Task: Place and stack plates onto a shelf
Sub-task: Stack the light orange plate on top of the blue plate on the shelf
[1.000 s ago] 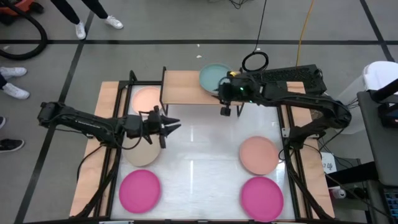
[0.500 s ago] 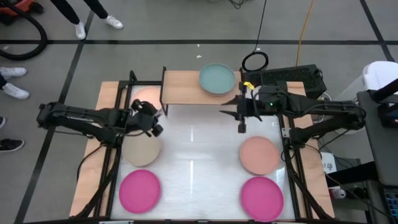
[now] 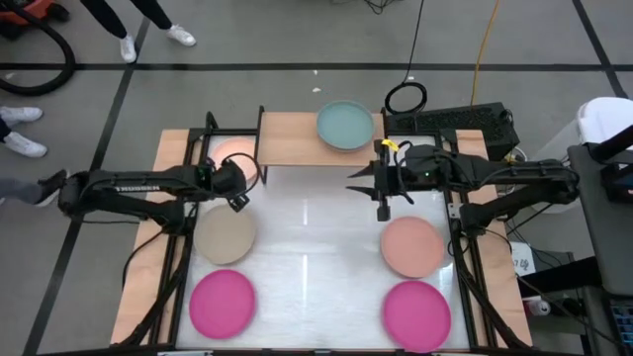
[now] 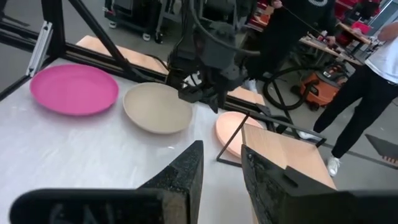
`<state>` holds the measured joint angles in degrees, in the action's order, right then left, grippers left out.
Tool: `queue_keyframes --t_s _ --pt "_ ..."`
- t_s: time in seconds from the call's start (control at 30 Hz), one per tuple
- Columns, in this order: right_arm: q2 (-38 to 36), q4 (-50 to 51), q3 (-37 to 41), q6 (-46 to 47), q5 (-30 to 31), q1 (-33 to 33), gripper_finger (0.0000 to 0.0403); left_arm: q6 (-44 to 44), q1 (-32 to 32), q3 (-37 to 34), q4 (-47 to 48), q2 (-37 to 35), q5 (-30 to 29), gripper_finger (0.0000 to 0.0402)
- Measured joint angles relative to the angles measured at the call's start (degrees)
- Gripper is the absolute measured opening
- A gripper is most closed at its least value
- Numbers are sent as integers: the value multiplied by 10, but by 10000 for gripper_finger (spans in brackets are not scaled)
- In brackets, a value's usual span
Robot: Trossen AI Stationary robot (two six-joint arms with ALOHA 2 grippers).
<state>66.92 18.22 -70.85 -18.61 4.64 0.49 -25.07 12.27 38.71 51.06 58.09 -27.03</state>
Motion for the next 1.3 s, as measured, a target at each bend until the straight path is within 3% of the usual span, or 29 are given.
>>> queue_keyframes --t_s 0.17,0.4,0.63,0.83,0.97,1.2,1.3 --pt "6 1 0 -1 0 0 91 24 38 -25 -62 38 46 147" --pt "6 1 0 -1 0 0 91 50 67 -27 -87 137 46 197" --pt "5 6 0 6 0 0 91 71 99 -27 -118 220 45 202" --pt "5 17 0 16 0 0 91 85 115 -25 -143 249 41 200" --pt "5 11 10 16 0 0 91 94 116 -25 -148 250 46 159" --pt "5 -21 50 6 0 0 91 93 117 -26 -149 251 74 20" --pt "5 -36 63 -1 0 0 91 79 115 -26 -129 235 81 11"
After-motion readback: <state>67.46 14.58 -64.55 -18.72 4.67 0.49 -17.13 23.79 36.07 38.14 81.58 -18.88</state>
